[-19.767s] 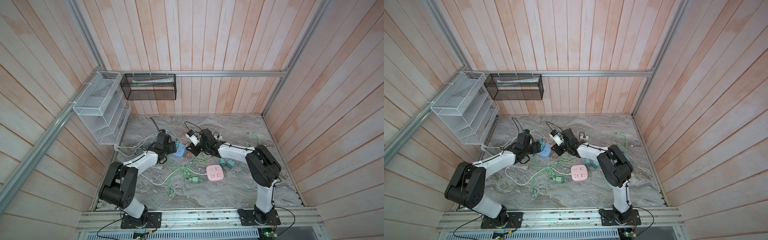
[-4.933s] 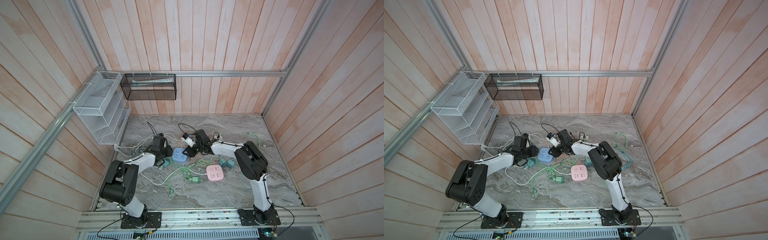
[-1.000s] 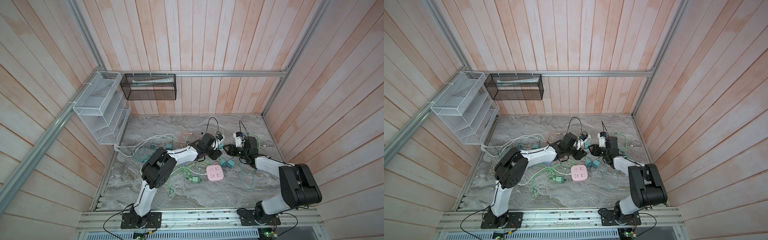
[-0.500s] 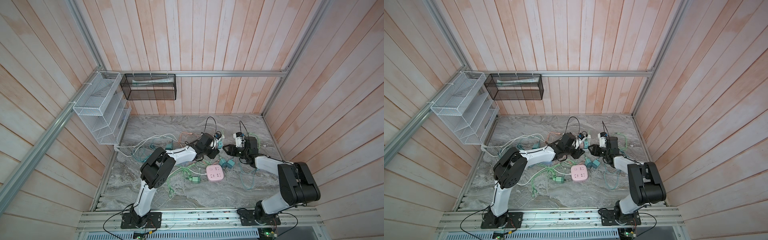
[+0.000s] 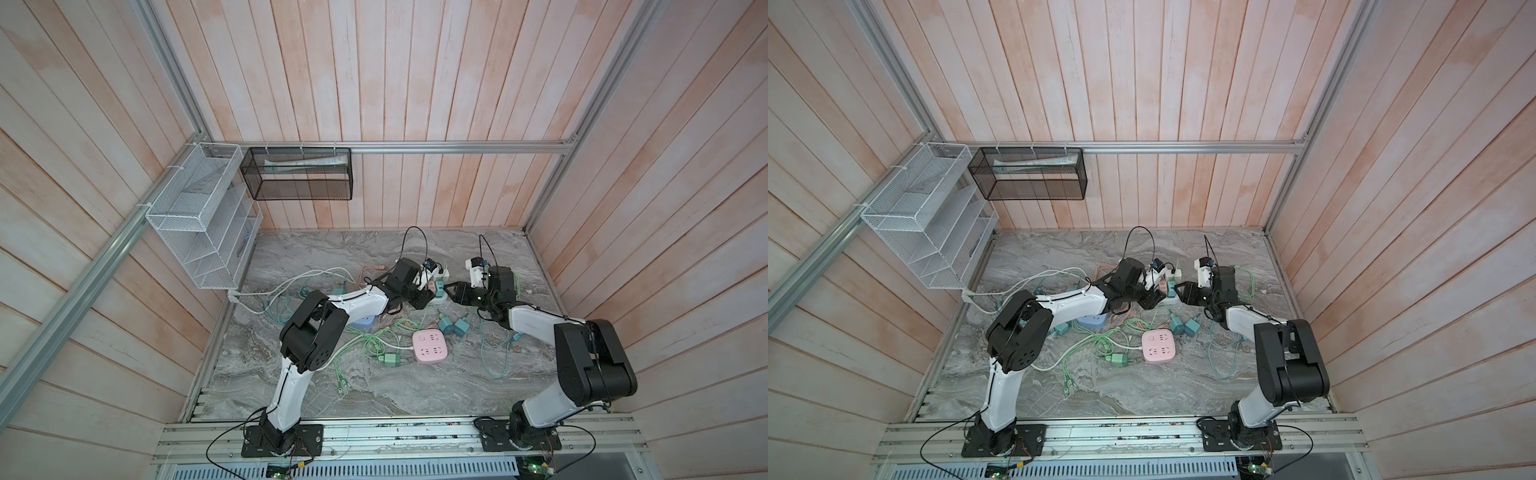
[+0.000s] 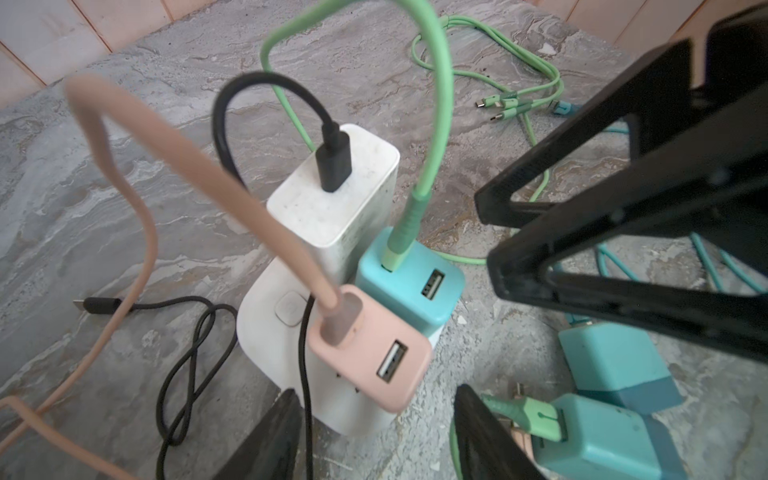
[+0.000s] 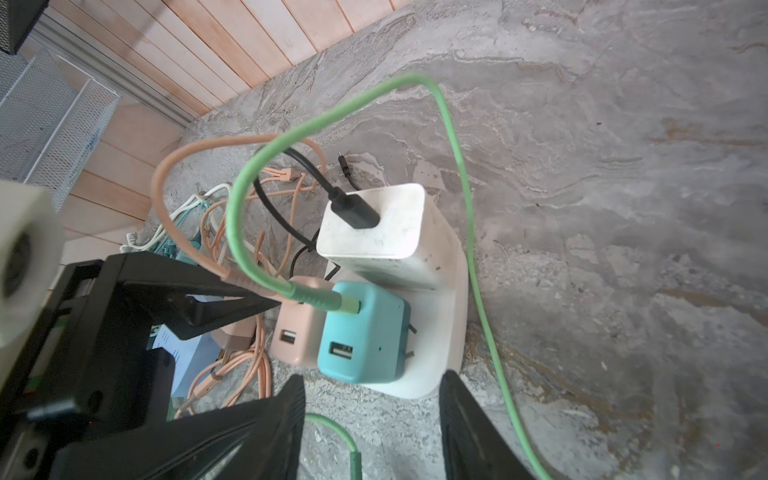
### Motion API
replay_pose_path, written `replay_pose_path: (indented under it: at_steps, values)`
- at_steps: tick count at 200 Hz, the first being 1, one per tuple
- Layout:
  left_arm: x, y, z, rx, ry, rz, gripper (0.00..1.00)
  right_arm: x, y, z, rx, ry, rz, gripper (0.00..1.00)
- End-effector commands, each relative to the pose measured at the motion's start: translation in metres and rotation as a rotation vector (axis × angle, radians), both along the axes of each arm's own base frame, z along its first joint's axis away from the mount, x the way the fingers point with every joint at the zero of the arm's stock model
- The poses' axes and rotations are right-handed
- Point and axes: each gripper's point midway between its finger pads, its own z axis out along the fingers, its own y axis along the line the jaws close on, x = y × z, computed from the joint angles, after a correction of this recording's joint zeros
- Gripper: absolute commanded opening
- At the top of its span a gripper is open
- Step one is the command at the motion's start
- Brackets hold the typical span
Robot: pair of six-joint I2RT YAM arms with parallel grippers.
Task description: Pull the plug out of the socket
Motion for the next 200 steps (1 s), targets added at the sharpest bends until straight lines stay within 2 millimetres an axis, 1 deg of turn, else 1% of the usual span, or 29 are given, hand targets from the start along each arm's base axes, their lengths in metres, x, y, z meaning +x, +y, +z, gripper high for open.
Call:
replay_pose_path:
  at_steps: [1, 71, 79, 93, 112, 135, 169, 200]
  values:
    - [0.004, -0.009, 0.0, -0.014, -0.033, -0.073, 0.61, 0.005, 0.002, 0.0, 0.009, 0.008, 0.017, 0.5]
    - [0.003, -0.024, 0.002, -0.034, -0.07, -0.175, 0.6, 0.008, 0.004, -0.007, 0.004, 0.037, 0.03, 0.5]
    - [0.003, -0.026, 0.001, -0.032, -0.07, -0.184, 0.58, 0.008, 0.005, -0.007, 0.003, 0.039, 0.032, 0.5]
    - [0.004, -0.027, -0.004, -0.015, -0.06, -0.193, 0.49, 0.009, 0.005, -0.008, 0.0, 0.045, 0.032, 0.5]
    - [0.004, -0.026, -0.009, -0.001, -0.052, -0.196, 0.48, 0.01, 0.005, -0.009, -0.003, 0.048, 0.034, 0.5]
    - [-0.002, -0.027, -0.008, -0.001, -0.047, -0.205, 0.48, 0.009, 0.005, -0.014, -0.01, 0.063, 0.037, 0.49]
    - [-0.016, -0.034, -0.007, 0.013, -0.048, -0.213, 0.47, 0.004, 0.0, -0.021, -0.022, 0.079, 0.03, 0.49]
    - [-0.017, -0.032, -0.01, 0.02, 0.002, -0.148, 0.45, 0.001, -0.005, -0.022, -0.027, 0.08, 0.02, 0.49]
